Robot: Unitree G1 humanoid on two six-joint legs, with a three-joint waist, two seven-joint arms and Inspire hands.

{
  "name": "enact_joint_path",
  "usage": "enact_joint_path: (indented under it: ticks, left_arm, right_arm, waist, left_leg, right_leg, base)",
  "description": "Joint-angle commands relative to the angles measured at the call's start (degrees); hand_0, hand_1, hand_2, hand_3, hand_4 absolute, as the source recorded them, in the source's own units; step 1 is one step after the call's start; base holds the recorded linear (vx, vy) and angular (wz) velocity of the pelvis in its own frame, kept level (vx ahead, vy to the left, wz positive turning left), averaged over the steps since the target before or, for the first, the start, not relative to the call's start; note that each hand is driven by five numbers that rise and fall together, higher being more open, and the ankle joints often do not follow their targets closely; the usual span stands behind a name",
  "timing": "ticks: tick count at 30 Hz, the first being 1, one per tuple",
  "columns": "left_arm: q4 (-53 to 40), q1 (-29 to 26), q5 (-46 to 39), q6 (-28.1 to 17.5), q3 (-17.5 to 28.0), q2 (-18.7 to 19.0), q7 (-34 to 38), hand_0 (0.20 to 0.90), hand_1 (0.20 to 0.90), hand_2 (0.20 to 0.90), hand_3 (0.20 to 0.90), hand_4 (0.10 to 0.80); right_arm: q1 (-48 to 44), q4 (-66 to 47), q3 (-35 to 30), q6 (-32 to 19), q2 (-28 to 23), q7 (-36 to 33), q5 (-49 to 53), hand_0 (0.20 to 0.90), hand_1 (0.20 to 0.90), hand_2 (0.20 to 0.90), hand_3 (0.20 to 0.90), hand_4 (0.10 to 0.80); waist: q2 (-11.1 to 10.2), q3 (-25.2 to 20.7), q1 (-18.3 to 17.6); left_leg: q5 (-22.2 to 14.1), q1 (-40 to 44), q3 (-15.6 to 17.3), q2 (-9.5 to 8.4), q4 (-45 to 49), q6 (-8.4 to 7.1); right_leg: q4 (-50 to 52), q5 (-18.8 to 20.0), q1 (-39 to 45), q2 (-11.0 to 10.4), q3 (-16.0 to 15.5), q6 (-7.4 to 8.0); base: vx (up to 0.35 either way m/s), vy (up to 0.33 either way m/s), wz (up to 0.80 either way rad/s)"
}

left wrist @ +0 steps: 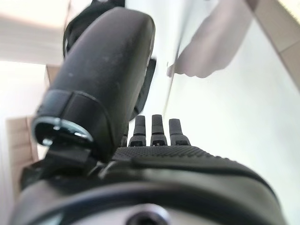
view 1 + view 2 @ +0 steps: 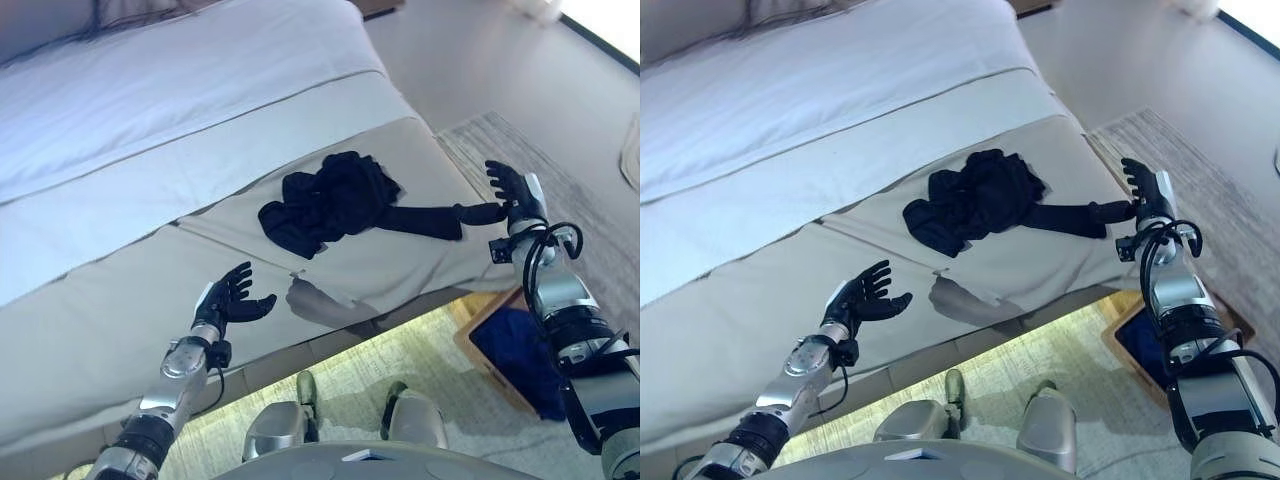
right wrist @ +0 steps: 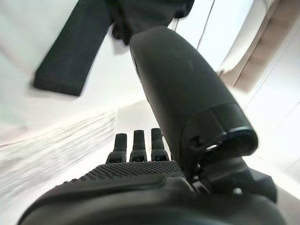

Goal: Pick up the clothes from the bed and place them into the basket

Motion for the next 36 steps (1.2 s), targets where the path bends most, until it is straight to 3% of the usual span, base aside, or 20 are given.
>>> enact_joint_path:
  ticks: [1,5,7,11,15,22,25,36]
  left_arm:
    - [-3.4,-1.5,-1.8,-3.5,1.7,-0.7,0.6,0.900,0.900,0.900,0.900,0.800]
    - [-4.6,-2.2,-1.2,-3.2,1.1,-1.8,0.0,0.900,0.900,0.900,0.900,0.800]
    - [-4.5,-2.1,-2.0,-5.1,0.4,-2.2,-0.7,0.900,0.900,0.900,0.900,0.800]
    - [-6.5,-1.2,-3.2,-7.7,-0.2,-2.2,-2.4,0.900,0.900,0.900,0.900,0.800]
    - [-10.3,-1.1,-4.4,-11.5,-1.5,-1.6,-3.6,0.900,0.900,0.900,0.900,0.800]
    - [-13.9,-2.7,-6.2,-12.3,-3.1,-1.6,-1.2,0.900,0.900,0.900,0.900,0.800]
    - [-14.3,-2.6,-6.4,-12.1,-4.2,-1.6,-0.5,0.900,0.900,0.900,0.900,0.800]
    - [-16.1,-2.3,-7.2,-13.0,-4.9,-0.5,1.8,0.900,0.900,0.900,0.900,0.800]
  right_arm:
    - [-12.0,-2.6,0.7,-4.3,-6.5,-1.2,0.4,0.900,0.900,0.900,0.900,0.800]
    - [-15.0,-1.0,1.0,-5.3,-8.4,-1.6,1.6,0.900,0.900,0.900,0.900,0.800]
    - [-19.4,0.8,2.5,-4.9,-9.4,-2.5,2.0,0.900,0.900,0.900,0.900,0.800]
    - [-23.4,1.3,4.3,-3.1,-10.6,-3.8,1.4,0.900,0.900,0.900,0.900,0.800]
    - [-27.5,3.2,6.4,-1.2,-10.2,-5.8,0.2,0.900,0.900,0.900,0.900,0.800]
    - [-31.0,7.7,8.4,1.2,-8.5,-5.4,2.7,0.900,0.900,0.900,0.900,0.800]
    - [-31.5,9.3,9.1,2.2,-7.2,-4.5,5.0,0.900,0.900,0.900,0.900,0.800]
    - [-32.8,18.1,11.8,3.9,-5.7,0.1,6.7,0.900,0.900,0.900,0.900,0.800]
  waist:
    - [-0.3,-0.7,1.5]
    - [0.4,0.6,3.0]
    - [1.4,1.6,4.4]
    - [3.4,3.0,5.6]
    - [6.2,6.3,7.1]
    - [7.4,11.3,8.6]
    - [7.8,11.3,9.3]
    - [8.9,11.3,11.5]
  left_leg:
    - [-8.9,-3.4,1.5,3.23,10.1,-3.32]
    - [-7.1,-5.8,0.9,4.13,9.9,-4.85]
    - [-6.1,-7.2,-0.2,3.76,9.0,-5.73]
    - [-5.4,-9.1,-1.2,2.77,8.6,-6.02]
    - [-4.8,-13.4,-2.3,1.19,10.1,-5.37]
    - [-5.4,-21.8,-3.2,-0.97,16.7,-4.07]
    - [-6.6,-25.3,-3.7,-1.43,18.6,-3.94]
    - [-5.9,-34.8,-4.3,-1.91,22.7,-3.01]
  right_leg:
    - [-1.1,1.0,1.7,2.6,-2.5,-1.72]
    - [-1.2,-0.7,3.0,2.5,-6.4,-2.93]
    - [-0.3,-1.9,2.2,2.1,-8.0,-3.61]
    - [2.2,-3.2,-0.4,1.0,-9.6,-4.13]
    - [7.8,-4.7,-5.5,-0.3,-10.2,-4.74]
    - [15.5,-6.0,-13.4,-2.7,-10.5,-5.25]
    - [18.5,-8.0,-16.9,-3.0,-9.9,-5.09]
    - [23.5,-9.1,-24.7,-3.7,-10.3,-5.89]
  base:
    - [-0.008,-0.250,0.95]
    - [0.008,-0.114,0.49]
    - [0.008,-0.002,0.35]
    - [0.035,0.054,0.34]
    - [0.033,0.065,0.14]
    - [-0.005,0.008,0.25]
    - [0.053,-0.026,0.19]
    - [-0.015,-0.012,0.08]
